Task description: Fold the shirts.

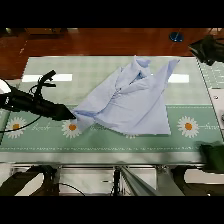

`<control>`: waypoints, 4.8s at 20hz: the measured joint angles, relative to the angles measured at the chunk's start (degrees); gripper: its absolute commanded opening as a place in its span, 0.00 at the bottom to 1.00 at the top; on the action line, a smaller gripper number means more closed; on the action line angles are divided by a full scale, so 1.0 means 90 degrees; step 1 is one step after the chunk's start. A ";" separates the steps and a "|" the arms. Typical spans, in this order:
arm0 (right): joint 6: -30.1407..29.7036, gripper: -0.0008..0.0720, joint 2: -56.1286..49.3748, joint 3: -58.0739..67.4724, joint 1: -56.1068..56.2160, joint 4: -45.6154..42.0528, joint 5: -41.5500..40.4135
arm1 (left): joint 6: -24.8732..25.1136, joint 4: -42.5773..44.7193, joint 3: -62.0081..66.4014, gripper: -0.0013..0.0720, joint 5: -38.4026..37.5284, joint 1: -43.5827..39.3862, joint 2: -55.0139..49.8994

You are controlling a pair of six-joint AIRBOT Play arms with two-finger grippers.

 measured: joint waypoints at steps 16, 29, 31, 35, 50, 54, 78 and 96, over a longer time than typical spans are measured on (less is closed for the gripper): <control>-0.0418 0.74 0.2346 -0.4362 -0.2436 -0.3456 0.3106 | 0.0374 0.0066 -0.0039 0.04 0.0114 0.0034 0.0002; -0.1030 0.72 0.2625 -0.6380 -0.2460 -0.2501 0.1987 | 0.0437 0.0085 -0.0039 0.04 0.0146 0.0041 0.0002; -0.1093 0.72 0.2625 -0.6535 -0.2460 -0.2380 0.1919 | 0.0437 0.0085 -0.0039 0.04 0.0143 0.0041 0.0002; -0.1236 0.72 0.2625 -0.6819 -0.2460 -0.2006 0.1746 | 0.0435 0.0085 -0.0039 0.04 0.0138 0.0041 0.0002; -0.0619 0.04 0.2630 -0.7084 -0.0629 -0.1651 0.0556 | 0.0435 0.0085 -0.0039 0.04 0.0138 0.0041 0.0002; -0.0651 0.04 0.2756 -0.6713 -0.0449 -0.1423 0.0775 | 0.0435 0.0085 -0.0002 0.04 0.0138 0.0104 0.0017; 0.1848 0.04 0.4826 0.3871 -0.0386 -0.2040 0.0194 | -0.0440 0.0826 0.7393 0.04 0.3232 0.0716 0.2421; 0.1637 0.04 0.3575 0.2254 -0.0321 -0.3079 0.4891 | -0.1586 0.2064 0.5127 0.04 -0.0032 0.0707 0.1710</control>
